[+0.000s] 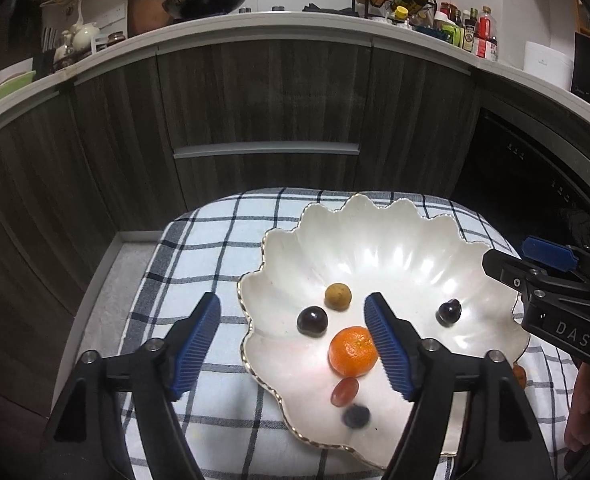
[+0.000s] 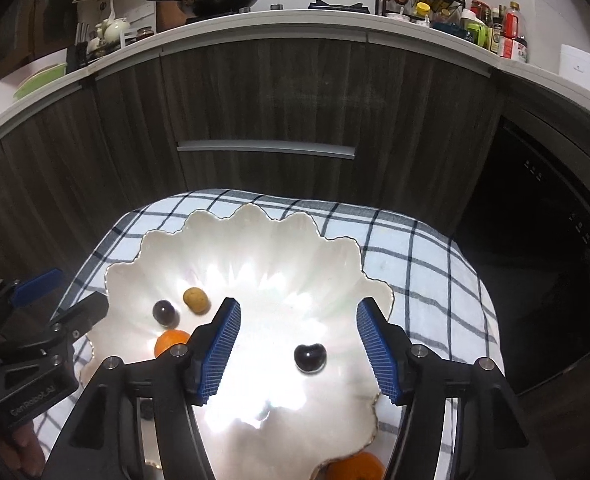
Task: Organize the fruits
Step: 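Withdraw both open tools from the bowl back over the cloth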
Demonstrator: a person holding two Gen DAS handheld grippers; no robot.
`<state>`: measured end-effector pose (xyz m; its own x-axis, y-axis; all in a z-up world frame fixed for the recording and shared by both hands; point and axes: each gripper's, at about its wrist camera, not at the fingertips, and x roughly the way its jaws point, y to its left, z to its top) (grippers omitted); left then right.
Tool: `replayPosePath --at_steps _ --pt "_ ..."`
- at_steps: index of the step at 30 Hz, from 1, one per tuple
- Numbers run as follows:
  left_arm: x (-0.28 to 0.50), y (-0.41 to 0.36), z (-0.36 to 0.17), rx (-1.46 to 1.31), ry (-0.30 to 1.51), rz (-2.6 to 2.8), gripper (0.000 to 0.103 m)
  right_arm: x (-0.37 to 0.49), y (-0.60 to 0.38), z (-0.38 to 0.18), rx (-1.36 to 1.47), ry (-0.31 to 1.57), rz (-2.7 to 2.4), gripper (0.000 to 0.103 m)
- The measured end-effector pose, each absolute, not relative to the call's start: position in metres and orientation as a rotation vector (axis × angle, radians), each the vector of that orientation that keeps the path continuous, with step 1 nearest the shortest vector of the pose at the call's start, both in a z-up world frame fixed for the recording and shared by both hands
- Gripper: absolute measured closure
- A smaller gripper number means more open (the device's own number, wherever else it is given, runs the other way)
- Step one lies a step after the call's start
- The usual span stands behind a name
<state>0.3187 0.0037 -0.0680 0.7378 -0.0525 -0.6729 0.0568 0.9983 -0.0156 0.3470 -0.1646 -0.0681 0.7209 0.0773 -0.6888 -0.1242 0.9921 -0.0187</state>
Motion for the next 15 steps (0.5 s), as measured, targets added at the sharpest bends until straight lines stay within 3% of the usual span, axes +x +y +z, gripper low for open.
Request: replayPosePath --at_steps 15 --pt "0.28 -0.006 -0.041 0.041 0.682 -0.063 0.027 0.307 -0.175 -0.042 -0.062 0.704 0.088 0.041"
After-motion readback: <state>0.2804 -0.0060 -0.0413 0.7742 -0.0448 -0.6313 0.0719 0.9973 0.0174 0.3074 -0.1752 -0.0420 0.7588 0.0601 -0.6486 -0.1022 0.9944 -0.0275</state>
